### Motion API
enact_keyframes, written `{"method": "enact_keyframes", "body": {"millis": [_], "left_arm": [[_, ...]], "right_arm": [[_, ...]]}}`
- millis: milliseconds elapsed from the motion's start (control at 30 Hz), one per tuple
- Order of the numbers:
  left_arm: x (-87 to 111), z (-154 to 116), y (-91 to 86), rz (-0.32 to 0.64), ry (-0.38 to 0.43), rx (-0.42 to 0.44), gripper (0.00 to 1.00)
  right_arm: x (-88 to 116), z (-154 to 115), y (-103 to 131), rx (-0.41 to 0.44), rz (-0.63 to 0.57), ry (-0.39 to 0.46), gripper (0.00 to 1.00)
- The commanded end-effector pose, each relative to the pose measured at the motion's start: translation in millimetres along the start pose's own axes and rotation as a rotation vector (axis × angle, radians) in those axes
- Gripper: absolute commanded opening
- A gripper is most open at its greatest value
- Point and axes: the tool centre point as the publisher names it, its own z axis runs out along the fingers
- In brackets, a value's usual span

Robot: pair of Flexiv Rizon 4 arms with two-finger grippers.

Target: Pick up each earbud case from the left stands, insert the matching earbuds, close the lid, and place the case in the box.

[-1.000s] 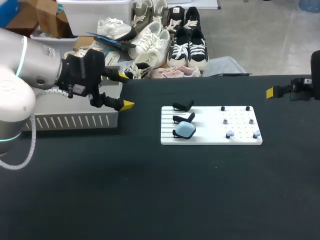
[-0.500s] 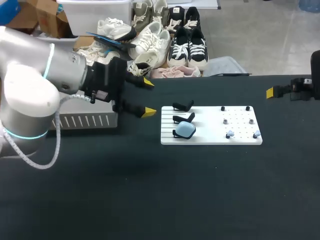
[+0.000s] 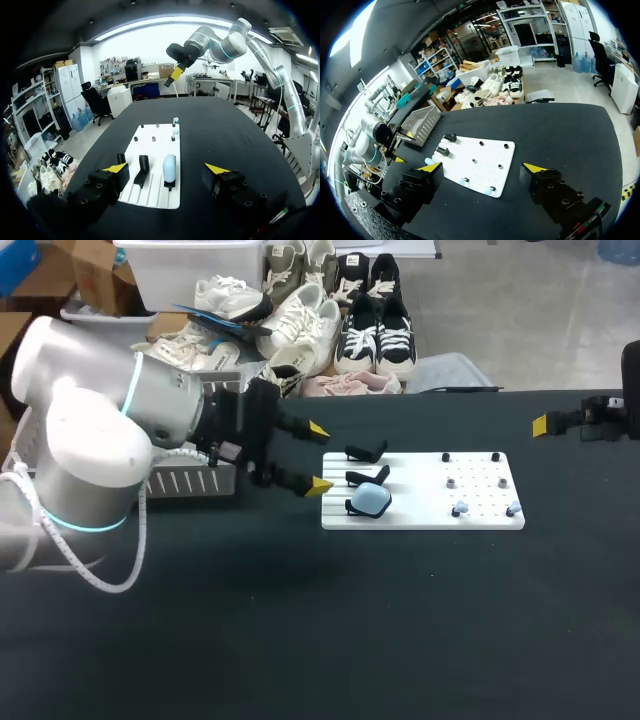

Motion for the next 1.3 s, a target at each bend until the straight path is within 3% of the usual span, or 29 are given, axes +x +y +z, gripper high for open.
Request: {"method": "enact_keyframes", "body": {"millis": [33,667,933,1300], "left_arm": [[5.3,17,-1.4,0.011,0.002,0.009,1.00],[22.3,53,5.0,0.041,0.006,0.025,1.00],[23.6,67,-0.1,0.054,0.020,0.020,1.00],[33.3,74,1.8,0.003,0.027,0.031,1.00]], "right_arm": [[0,1,-1,-0.003,-0.001,0.002,1.00],[0,1,-1,-0.003,-0.001,0.002,1.00],[0,1,-1,-0.003,-0.001,0.002,1.00],[0,1,-1,-0.003,-0.001,0.002,1.00]]}}
